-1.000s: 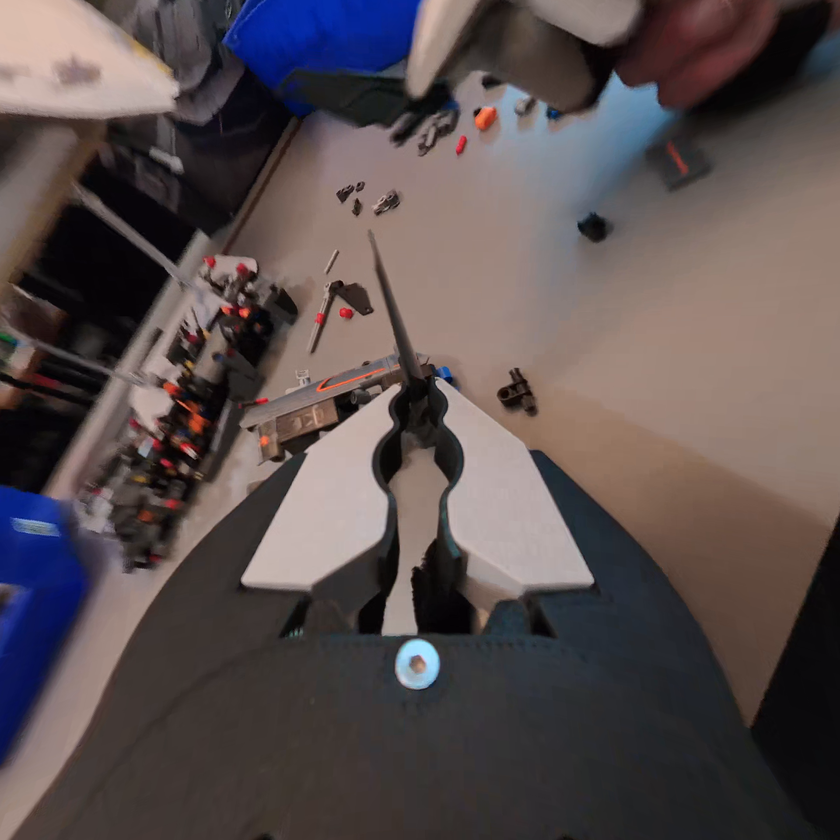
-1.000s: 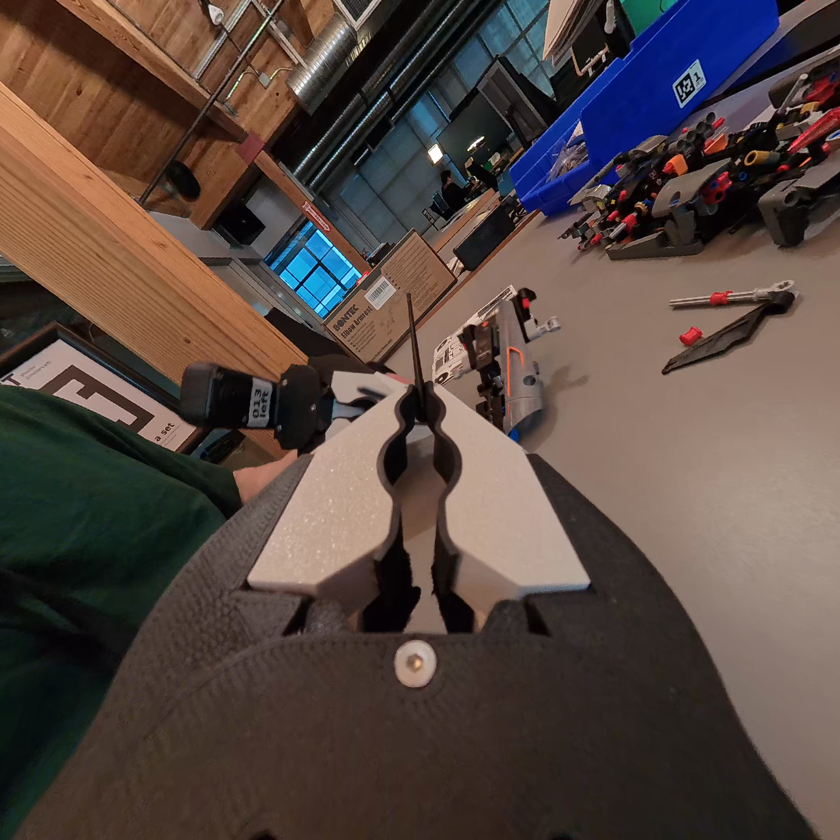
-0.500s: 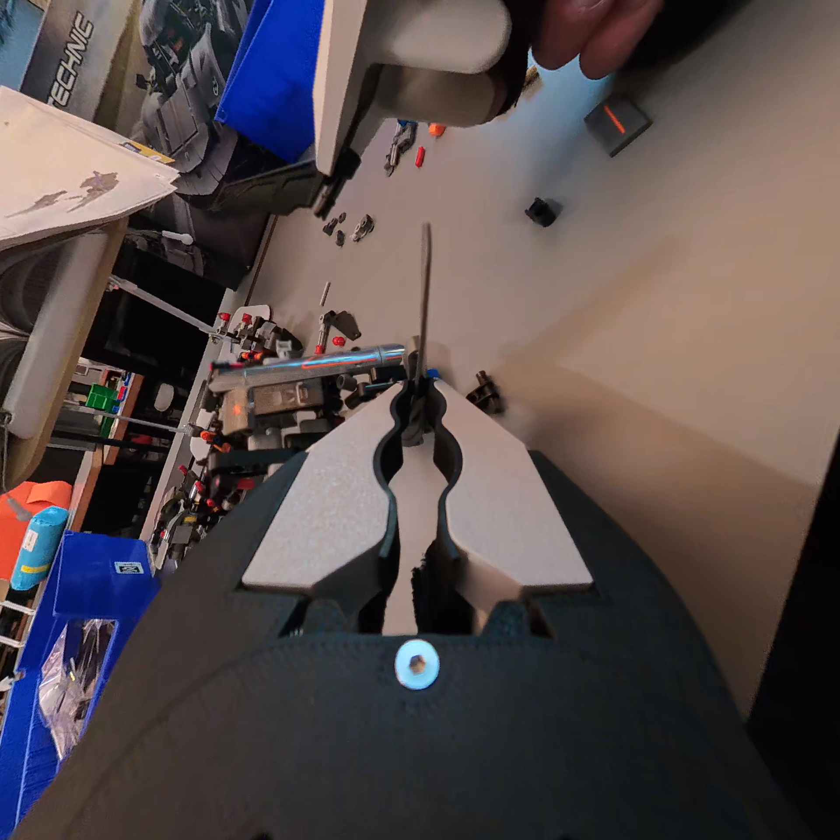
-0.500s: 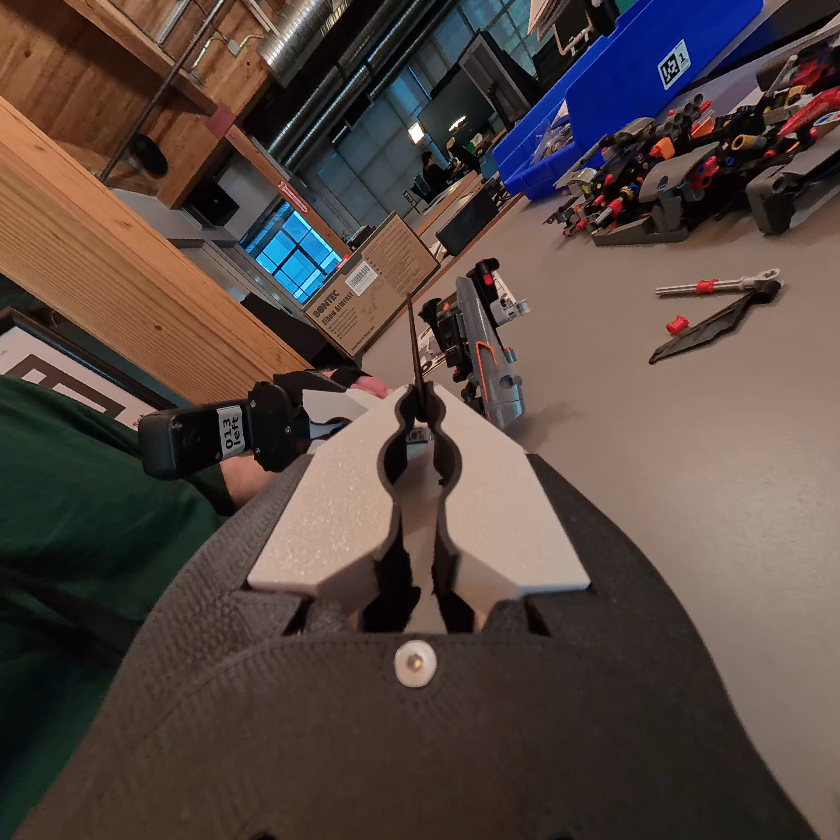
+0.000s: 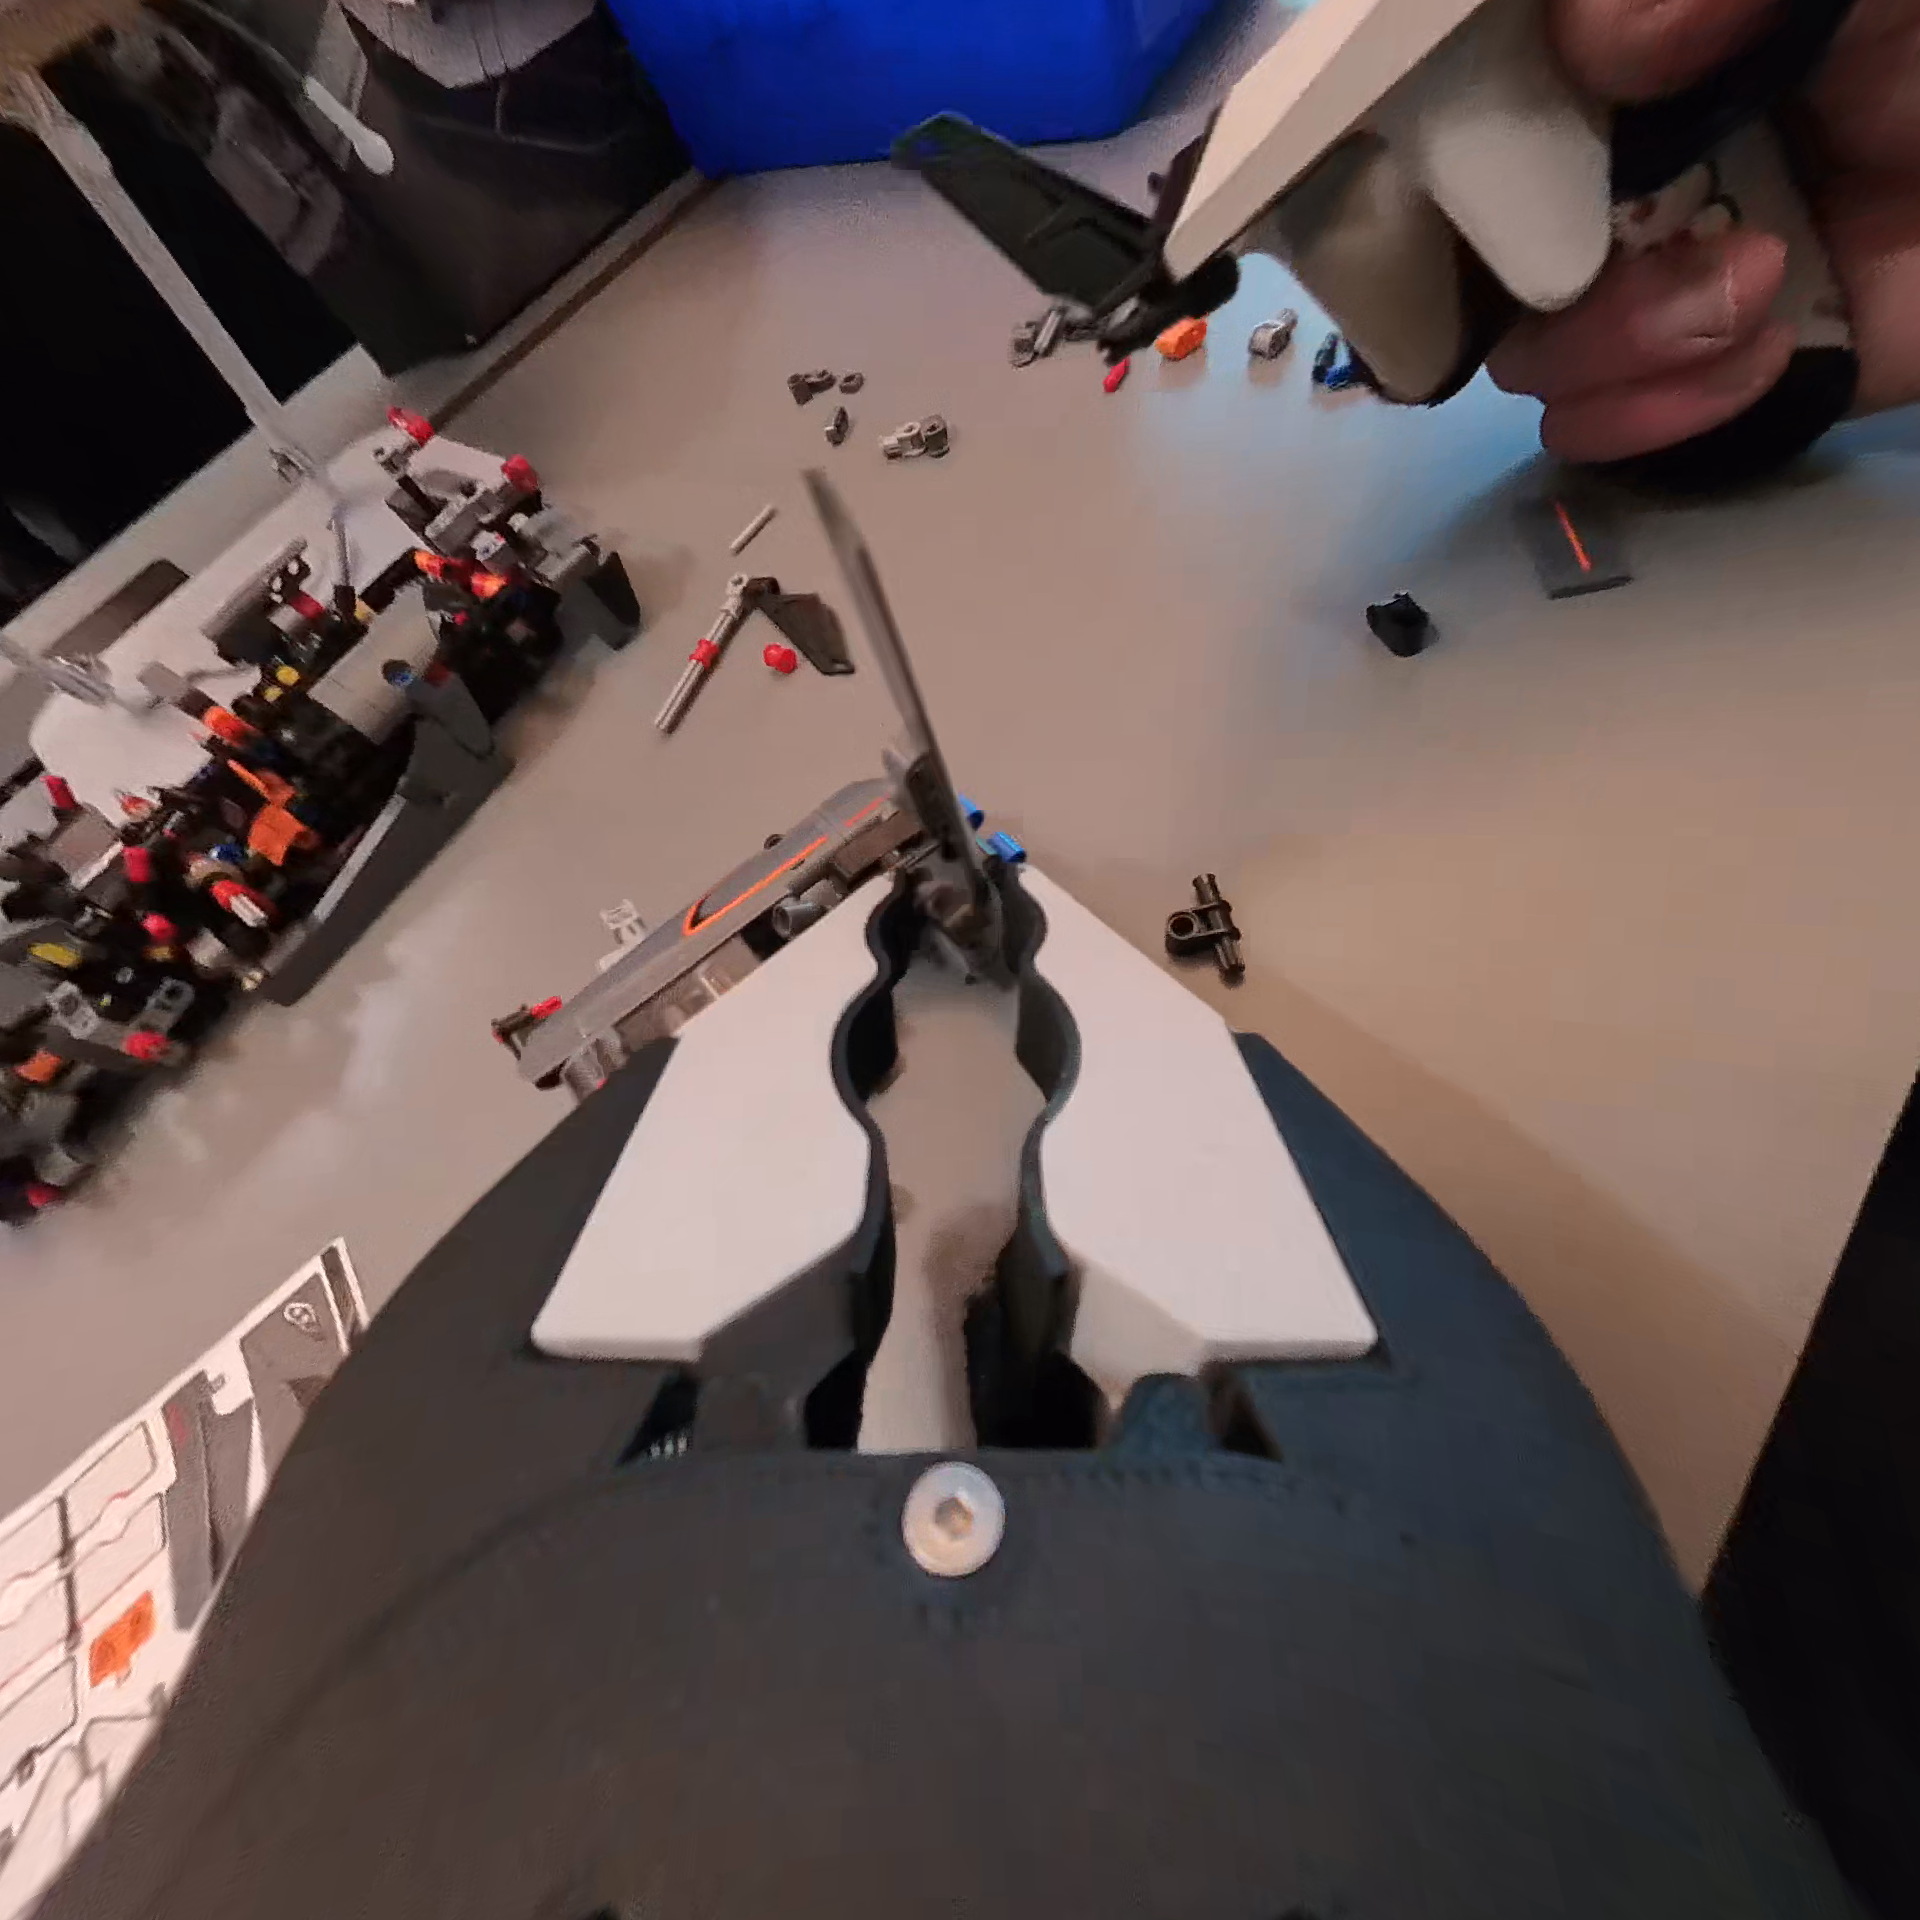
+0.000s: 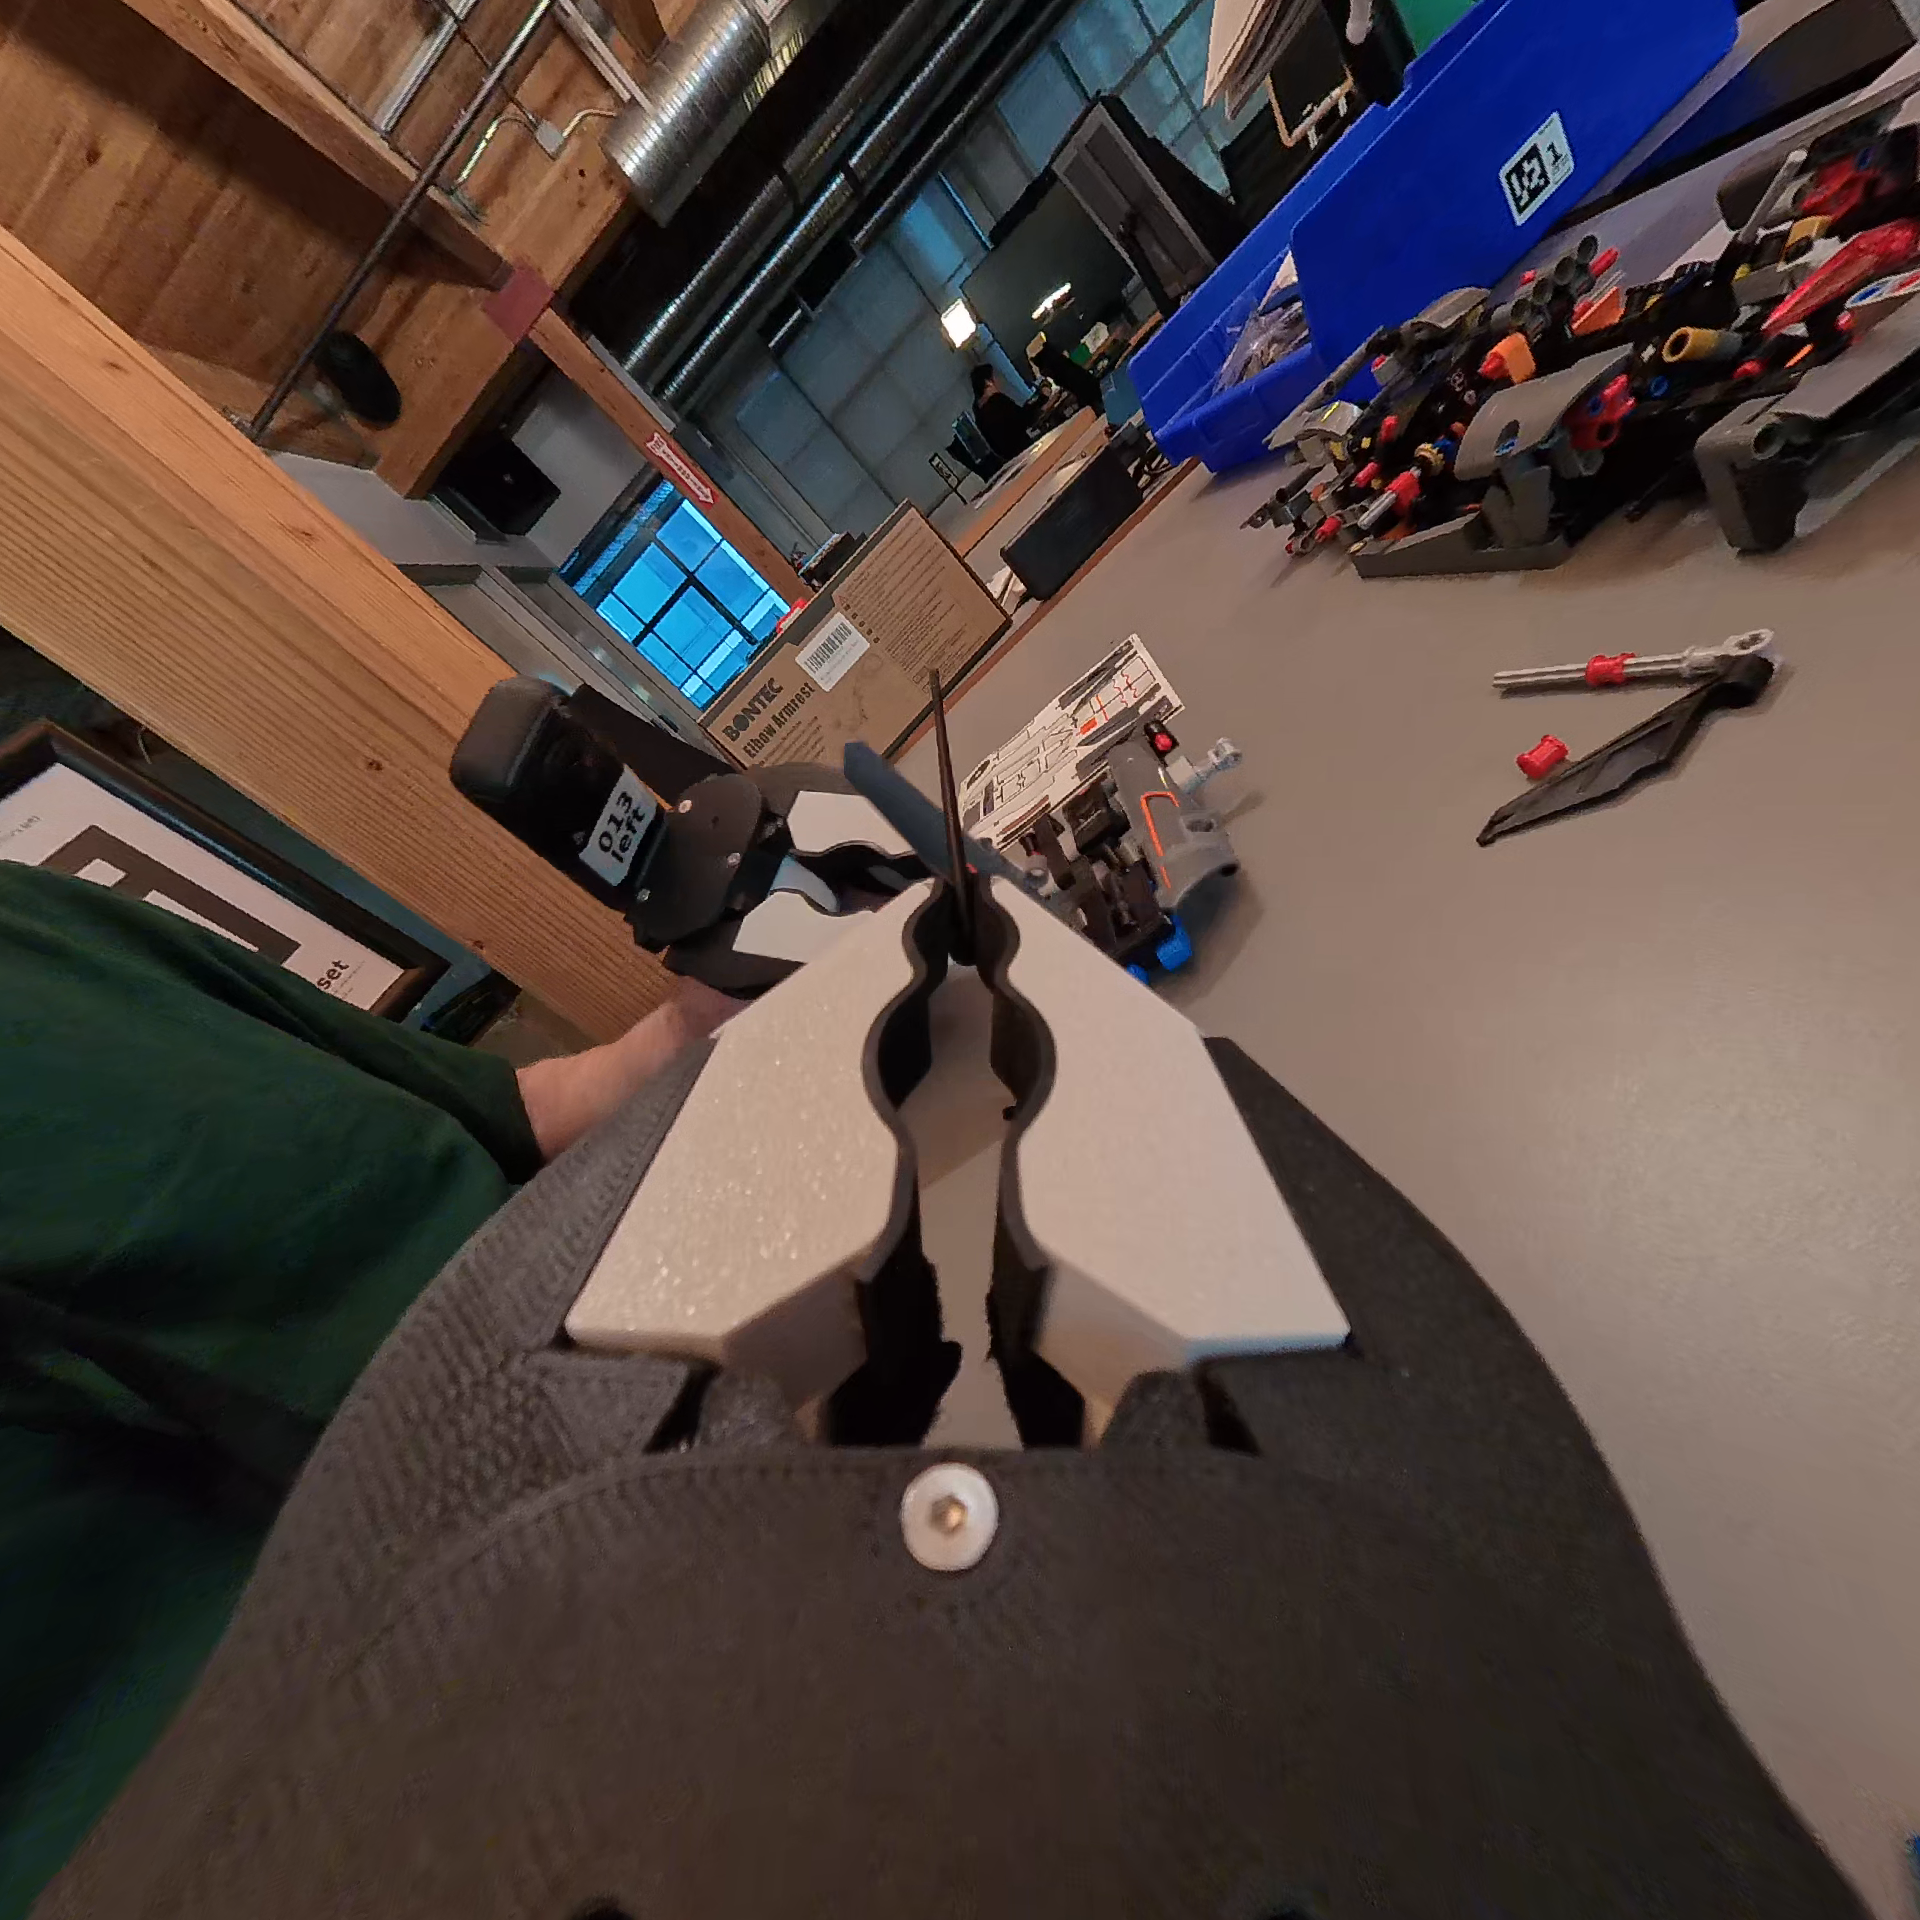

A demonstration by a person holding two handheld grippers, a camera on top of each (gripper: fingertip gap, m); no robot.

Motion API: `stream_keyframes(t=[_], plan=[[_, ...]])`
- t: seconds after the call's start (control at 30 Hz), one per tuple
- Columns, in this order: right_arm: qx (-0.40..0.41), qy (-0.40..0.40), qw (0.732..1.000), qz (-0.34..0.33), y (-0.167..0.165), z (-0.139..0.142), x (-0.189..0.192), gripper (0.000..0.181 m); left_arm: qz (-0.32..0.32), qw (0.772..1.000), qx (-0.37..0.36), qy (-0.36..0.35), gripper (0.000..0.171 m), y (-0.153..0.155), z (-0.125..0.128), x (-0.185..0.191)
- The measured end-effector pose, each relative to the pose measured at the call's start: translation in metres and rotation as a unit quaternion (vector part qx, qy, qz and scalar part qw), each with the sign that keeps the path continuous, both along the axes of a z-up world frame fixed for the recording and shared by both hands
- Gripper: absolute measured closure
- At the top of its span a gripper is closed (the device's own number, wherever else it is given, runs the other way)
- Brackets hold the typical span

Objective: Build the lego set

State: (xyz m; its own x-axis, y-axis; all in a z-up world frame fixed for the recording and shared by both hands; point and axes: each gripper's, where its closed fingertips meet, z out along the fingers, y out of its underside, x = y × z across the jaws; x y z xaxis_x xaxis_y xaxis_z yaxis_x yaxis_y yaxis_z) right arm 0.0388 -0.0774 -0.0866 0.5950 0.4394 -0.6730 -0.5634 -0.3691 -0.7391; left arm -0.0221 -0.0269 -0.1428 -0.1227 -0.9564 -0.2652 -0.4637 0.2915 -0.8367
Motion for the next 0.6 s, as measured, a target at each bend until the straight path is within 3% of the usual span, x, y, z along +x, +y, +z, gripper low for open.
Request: stream_keyframes(t=[0.33, 0.6], plan=[[0.025, 0.004, 0.999, -0.027, -0.019, 0.01, 0.019, 0.18, 0.012, 0.998, -0.055, -0.003, 0.149, 0.003, 0.002, -0.009], [0.049, 0.017, 0.996, -0.068, -0.047, 0.027, 0.048, 0.18, 0.004, 0.999, -0.042, -0.021, 0.147, -0.005, 0.015, -0.013]])
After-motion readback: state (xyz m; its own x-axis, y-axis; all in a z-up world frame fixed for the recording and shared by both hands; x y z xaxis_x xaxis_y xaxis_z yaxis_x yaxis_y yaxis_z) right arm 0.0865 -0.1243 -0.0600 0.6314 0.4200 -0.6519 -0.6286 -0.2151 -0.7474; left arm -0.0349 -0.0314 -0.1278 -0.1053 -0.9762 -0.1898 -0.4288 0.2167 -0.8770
